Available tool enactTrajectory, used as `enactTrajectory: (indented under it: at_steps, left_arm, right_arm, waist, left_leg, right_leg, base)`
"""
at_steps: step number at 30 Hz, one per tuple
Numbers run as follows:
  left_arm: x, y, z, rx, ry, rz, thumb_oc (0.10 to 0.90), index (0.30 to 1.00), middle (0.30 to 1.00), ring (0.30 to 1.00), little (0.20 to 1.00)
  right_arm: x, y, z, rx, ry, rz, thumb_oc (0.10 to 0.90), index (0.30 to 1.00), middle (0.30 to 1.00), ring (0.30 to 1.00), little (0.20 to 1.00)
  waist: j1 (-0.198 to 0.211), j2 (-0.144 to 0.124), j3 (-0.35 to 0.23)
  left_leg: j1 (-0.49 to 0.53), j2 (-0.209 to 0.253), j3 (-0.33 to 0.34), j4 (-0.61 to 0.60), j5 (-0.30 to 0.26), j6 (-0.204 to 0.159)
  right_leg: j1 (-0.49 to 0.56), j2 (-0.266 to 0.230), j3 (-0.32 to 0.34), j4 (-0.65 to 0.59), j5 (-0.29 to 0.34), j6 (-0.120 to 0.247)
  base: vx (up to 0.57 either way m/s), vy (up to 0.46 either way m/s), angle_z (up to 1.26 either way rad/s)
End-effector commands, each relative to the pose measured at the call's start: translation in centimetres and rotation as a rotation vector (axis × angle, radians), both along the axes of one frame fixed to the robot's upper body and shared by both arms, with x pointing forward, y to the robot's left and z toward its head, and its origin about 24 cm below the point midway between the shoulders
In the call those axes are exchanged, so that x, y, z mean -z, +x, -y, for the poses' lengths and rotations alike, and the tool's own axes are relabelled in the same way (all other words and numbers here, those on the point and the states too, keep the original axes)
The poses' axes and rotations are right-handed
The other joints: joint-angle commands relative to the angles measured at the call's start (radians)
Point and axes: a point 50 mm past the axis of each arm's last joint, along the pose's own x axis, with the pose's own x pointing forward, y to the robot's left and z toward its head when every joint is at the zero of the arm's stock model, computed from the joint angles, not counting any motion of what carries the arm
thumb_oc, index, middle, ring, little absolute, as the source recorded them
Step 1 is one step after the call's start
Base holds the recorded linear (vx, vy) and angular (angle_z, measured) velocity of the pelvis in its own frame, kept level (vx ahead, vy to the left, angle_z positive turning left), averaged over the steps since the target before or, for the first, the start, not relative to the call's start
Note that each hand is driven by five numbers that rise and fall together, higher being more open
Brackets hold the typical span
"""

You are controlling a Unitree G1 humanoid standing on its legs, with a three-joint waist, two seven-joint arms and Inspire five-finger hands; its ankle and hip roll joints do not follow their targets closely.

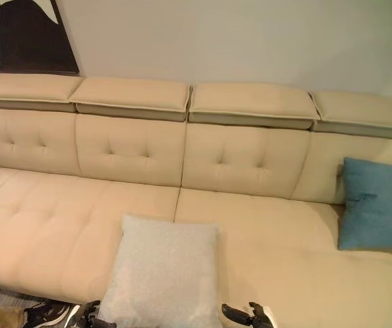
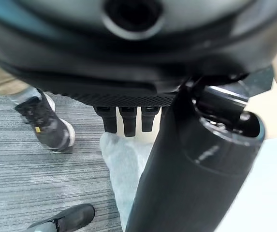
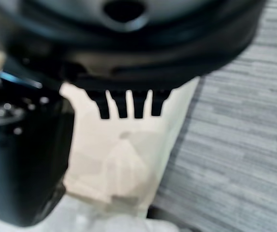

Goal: Pick up all the scattered cushions and arrange them neatly on the sofa.

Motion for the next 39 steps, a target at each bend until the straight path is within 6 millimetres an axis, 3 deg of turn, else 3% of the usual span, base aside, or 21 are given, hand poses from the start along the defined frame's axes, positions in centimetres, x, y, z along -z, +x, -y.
enactTrajectory:
  at_steps: [1, 3, 6, 8, 9, 13, 21, 29, 39]
  left_arm:
    - [-1.2, 2.4, -2.4, 0.003, 0.077, 0.069, 0.800, 0.900, 0.900, 0.900, 0.900]
    - [-2.0, 3.8, -3.0, 0.012, 0.095, 0.124, 0.800, 0.900, 0.900, 0.900, 0.900]
    - [-2.4, 4.6, -3.1, 0.019, 0.101, 0.153, 0.800, 0.900, 0.900, 0.900, 0.900]
    - [-3.2, 5.9, -3.3, 0.012, 0.103, 0.217, 0.800, 0.900, 0.900, 0.900, 0.900]
    - [-3.2, 5.9, -3.3, 0.012, 0.103, 0.217, 0.800, 0.900, 0.900, 0.900, 0.900]
    - [-4.4, 8.1, -2.8, -0.006, 0.069, 0.325, 0.800, 0.900, 0.900, 0.900, 0.900]
    - [-6.8, 11.5, -1.3, 0.012, 0.020, 0.491, 0.800, 0.900, 0.900, 0.900, 0.900]
    - [-9.4, 14.5, -1.0, 0.053, 0.027, 0.616, 0.800, 0.900, 0.900, 0.900, 0.900]
    - [-10.7, 15.3, -2.1, 0.093, 0.075, 0.660, 0.800, 0.900, 0.900, 0.900, 0.900]
  right_arm:
    - [-1.7, 2.9, 2.2, -0.038, -0.085, 0.091, 0.800, 0.900, 0.900, 0.900, 0.900]
    - [-2.8, 4.7, 2.6, -0.062, -0.106, 0.160, 0.800, 0.900, 0.900, 0.900, 0.900]
    - [-3.5, 5.8, 2.7, -0.080, -0.116, 0.202, 0.800, 0.900, 0.900, 0.900, 0.900]
    - [-4.8, 7.8, 2.7, -0.100, -0.122, 0.290, 0.800, 0.900, 0.900, 0.900, 0.900]
    - [-4.8, 7.8, 2.7, -0.100, -0.122, 0.290, 0.800, 0.900, 0.900, 0.900, 0.900]
    - [-6.2, 10.1, 1.6, -0.123, -0.097, 0.399, 0.800, 0.900, 0.900, 0.900, 0.900]
    - [-7.3, 12.5, -0.7, -0.161, -0.051, 0.489, 0.800, 0.900, 0.900, 0.900, 0.900]
    - [-8.0, 14.0, -2.2, -0.191, -0.031, 0.522, 0.800, 0.900, 0.900, 0.900, 0.900]
    - [-7.9, 13.6, -1.6, -0.197, -0.038, 0.514, 0.800, 0.900, 0.900, 0.900, 0.900]
  waist:
    - [0.008, -0.046, -0.012]
    - [0.009, -0.044, -0.012]
    - [0.009, -0.043, -0.012]
    - [0.010, -0.042, -0.012]
    - [0.010, -0.042, -0.012]
    - [0.013, -0.043, -0.011]
    - [0.022, -0.051, 0.012]
    - [0.025, -0.056, 0.040]
    - [0.013, -0.034, 0.035]
  left_leg:
    - [-0.034, -0.063, -0.063, 0.001, -0.064, -0.001]
    - [-0.036, -0.062, -0.064, 0.001, -0.064, -0.002]
    - [-0.038, -0.062, -0.062, 0.001, -0.064, -0.003]
    - [-0.040, -0.062, -0.060, 0.001, -0.065, -0.004]
    - [-0.039, -0.062, -0.060, 0.001, -0.066, -0.004]
    - [-0.036, -0.062, -0.063, 0.001, -0.072, -0.002]
    - [-0.069, -0.058, -0.062, 0.019, -0.079, 0.002]
    - [-0.139, -0.056, -0.056, 0.048, -0.077, 0.002]
    - [-0.081, -0.059, -0.054, 0.008, -0.083, -0.002]
  right_leg:
    - [0.017, 0.002, 0.028, 0.103, -0.137, 0.051]
    - [0.014, 0.000, 0.025, 0.101, -0.136, 0.052]
    - [0.013, -0.002, 0.024, 0.099, -0.134, 0.054]
    - [0.013, -0.003, 0.024, 0.096, -0.133, 0.054]
    - [0.013, -0.003, 0.024, 0.096, -0.133, 0.054]
    - [0.016, -0.004, 0.028, 0.090, -0.134, 0.055]
    - [-0.006, -0.003, 0.039, 0.073, -0.124, 0.053]
    - [-0.061, 0.002, 0.045, 0.061, -0.105, 0.054]
    - [-0.020, -0.001, 0.051, 0.036, -0.112, 0.058]
  base:
    - [0.00, 0.000, 0.00]
    - [0.00, 0.000, 0.00]
    - [0.02, 0.011, 0.00]
    - [0.04, 0.014, -0.01]
    - [0.05, 0.012, 0.00]
    - [0.06, 0.011, 0.00]
    - [0.02, 0.004, 0.00]
    - [-0.03, -0.002, -0.05]
    - [0.05, 0.023, -0.01]
